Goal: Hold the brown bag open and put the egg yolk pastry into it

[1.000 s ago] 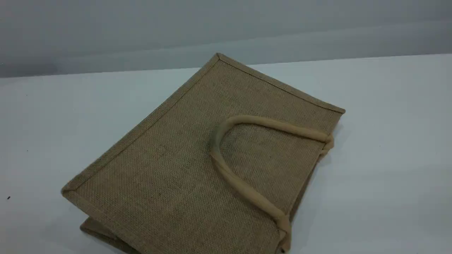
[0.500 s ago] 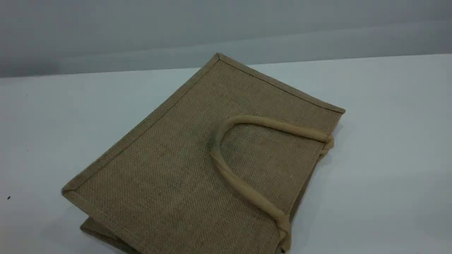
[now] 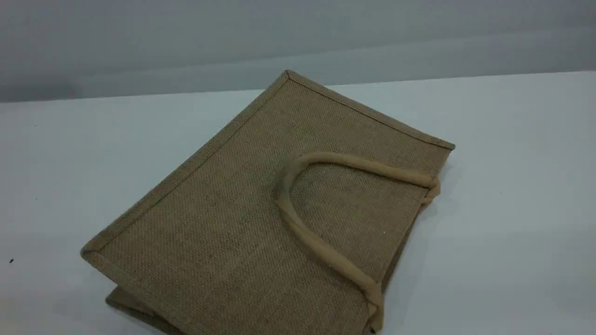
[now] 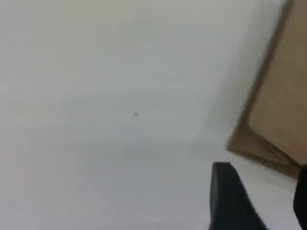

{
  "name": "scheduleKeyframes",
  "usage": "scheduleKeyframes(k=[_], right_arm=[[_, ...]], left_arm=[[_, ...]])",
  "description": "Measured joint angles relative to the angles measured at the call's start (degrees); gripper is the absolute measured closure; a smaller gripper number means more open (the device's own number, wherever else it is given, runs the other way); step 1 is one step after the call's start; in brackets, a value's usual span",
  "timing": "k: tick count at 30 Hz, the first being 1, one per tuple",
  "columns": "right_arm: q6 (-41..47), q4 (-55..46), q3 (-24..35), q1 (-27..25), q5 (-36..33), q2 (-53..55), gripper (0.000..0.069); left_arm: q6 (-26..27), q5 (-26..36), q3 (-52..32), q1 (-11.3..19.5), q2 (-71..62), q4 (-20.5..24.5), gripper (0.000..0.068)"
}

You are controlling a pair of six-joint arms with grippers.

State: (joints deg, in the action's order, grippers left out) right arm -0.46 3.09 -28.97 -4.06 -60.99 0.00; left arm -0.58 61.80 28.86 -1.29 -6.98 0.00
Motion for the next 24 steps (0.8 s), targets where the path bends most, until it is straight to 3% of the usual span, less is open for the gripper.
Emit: scheduleKeyframes(k=[11,17,24], right_arm=[[0.0,0.0,0.0,0.1,0.0,0.0,0.0234],[0.0,0.2,0.0,1.3,0.0,0.0,0.0234],[0.0,0.2,0.0,1.3,0.0,0.0,0.0234]], left_arm=[[0.0,0.1,0.0,0.5,7.1,0.0,0.0372],[0.0,0.1,0.0,-2.7,7.0,0.0,0.0372],[0.0,0.1,0.0,-2.8,7.0,0.0,0.0372]])
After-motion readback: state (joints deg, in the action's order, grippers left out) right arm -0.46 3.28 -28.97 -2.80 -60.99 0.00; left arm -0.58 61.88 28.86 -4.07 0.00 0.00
